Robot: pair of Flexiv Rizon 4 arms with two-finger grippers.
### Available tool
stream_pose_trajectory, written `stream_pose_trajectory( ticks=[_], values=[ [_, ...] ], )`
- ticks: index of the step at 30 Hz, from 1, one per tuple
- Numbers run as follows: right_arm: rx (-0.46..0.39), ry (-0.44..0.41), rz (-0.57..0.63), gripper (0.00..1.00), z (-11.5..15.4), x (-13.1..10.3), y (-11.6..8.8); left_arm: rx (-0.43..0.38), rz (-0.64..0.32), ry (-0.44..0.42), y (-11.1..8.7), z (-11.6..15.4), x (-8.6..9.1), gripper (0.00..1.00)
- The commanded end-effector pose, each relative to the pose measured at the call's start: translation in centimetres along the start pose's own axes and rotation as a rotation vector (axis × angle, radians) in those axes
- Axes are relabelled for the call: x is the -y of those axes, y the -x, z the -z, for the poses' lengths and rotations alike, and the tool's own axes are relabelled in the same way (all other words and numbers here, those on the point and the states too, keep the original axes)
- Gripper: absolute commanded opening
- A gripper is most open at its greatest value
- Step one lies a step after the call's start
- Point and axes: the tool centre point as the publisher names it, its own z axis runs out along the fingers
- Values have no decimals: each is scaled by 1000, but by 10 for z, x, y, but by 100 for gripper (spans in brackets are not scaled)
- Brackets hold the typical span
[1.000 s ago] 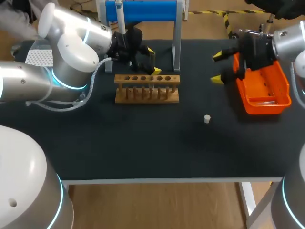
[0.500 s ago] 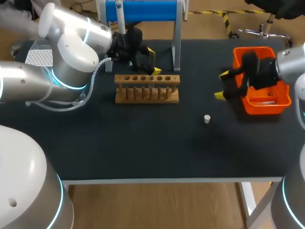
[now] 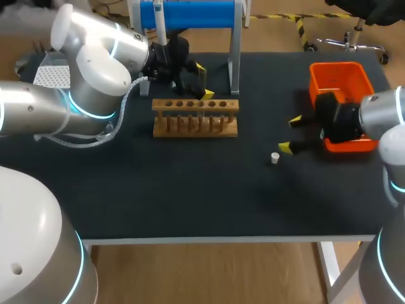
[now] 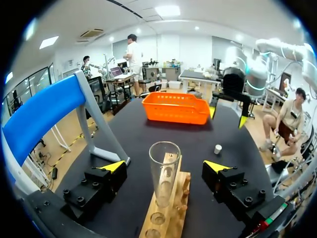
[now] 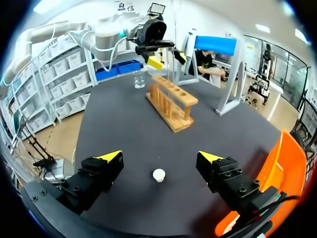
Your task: Invert the test tube, pick up the pipette, mount the tip to pipette, aspirate from beaker and dispense into the tube, eject the tip, return the pipette, and cap with the stopper.
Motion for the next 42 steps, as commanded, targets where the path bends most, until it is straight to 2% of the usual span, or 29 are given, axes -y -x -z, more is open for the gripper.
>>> stream_pose_trajectory(
  ticks=[1, 12, 19, 22, 27, 36, 42],
  values=[
    [16, -3, -7, 100, -10, 10, -4, -3, 1, 3, 1, 0, 1, 100],
    [18, -21, -25, 100, -22, 25, -9, -3, 1, 3, 1, 0, 1, 100],
    [30, -27, -39, 87, -29, 30, -13, -3, 1, 3, 1, 0, 1, 100],
    [32, -31, -40, 78, -31, 33, -15, -3, 1, 3, 1, 0, 1, 100],
    [37, -40, -42, 74, -35, 38, -15, -3, 1, 3, 1, 0, 1, 100],
    [55, -52, -52, 76, -39, 45, -10, -3, 1, 3, 1, 0, 1, 100],
    [63, -64, -51, 73, -43, 50, -11, -3, 1, 3, 1, 0, 1, 100]
  ],
)
